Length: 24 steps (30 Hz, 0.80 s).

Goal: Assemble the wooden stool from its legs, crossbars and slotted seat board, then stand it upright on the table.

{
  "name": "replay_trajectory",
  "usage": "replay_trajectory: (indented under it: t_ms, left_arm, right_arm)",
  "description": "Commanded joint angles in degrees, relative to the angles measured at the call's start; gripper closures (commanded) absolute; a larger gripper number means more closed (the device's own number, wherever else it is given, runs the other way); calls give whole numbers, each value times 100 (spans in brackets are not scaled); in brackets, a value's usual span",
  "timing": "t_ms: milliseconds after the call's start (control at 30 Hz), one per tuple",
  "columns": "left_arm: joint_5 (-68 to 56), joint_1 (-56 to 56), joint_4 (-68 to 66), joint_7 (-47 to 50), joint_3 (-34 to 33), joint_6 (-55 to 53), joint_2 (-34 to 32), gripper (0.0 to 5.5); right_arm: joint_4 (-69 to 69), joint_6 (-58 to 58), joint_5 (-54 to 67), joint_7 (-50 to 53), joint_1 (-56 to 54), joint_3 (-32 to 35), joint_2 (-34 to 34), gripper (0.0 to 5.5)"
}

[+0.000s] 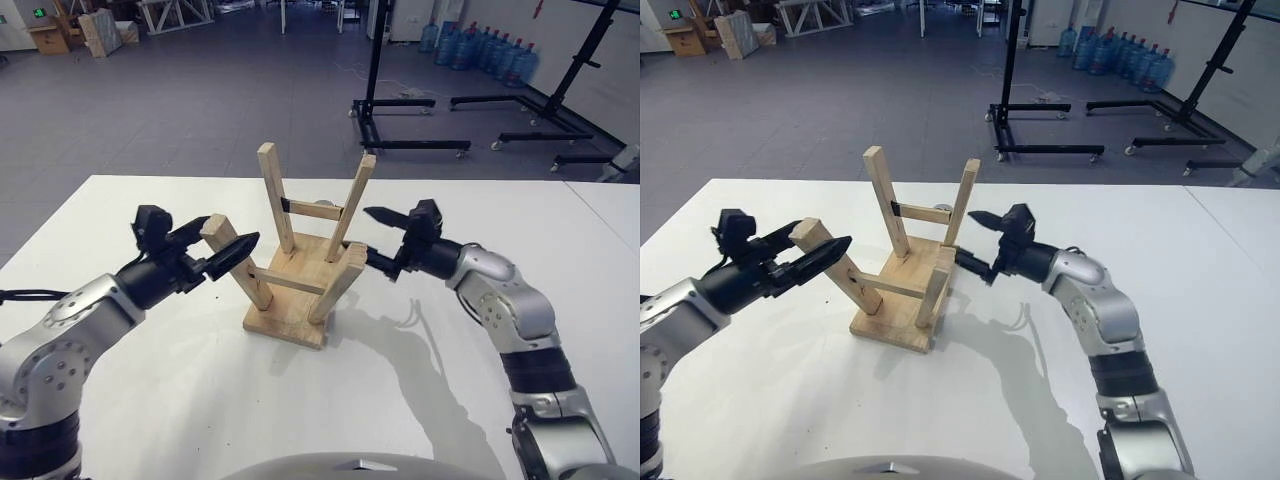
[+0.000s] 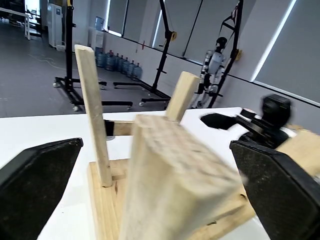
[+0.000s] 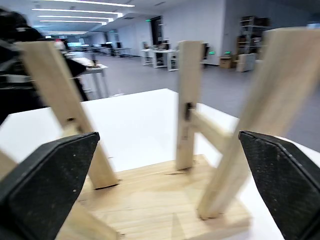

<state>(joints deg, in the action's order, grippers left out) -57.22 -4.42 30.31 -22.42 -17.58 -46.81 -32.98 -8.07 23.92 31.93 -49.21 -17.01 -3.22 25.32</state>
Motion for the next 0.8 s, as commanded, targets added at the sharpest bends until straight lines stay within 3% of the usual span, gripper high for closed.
replay_trajectory:
  t_ms: [33,267,433,633,800]
  left_arm:
    - [670,-463,-554,72,494,332,199,10]
    - [2093,-1809,-3259,-1413,959,1498,-365,10]
    - [2768,-3441,-5473,-2566,1420,2318,-52,10]
    - [3288,-4803,-7474,-3703,1810,2944,803,10]
    - [3875,-5491,-8917,-3982,1900,3610,1213,10]
  right_arm:
    - [-754,230,207,-315,467,-41,323,37]
    - [-363,660,1199,-439,-131,1483,991,37]
    - [-190,813,1732,-286,-599,2081,1109,37]
    - [-173,832,1732,-440,-684,1805,954,37]
    - [-396,891,1801,-553,-521,1527,788,37]
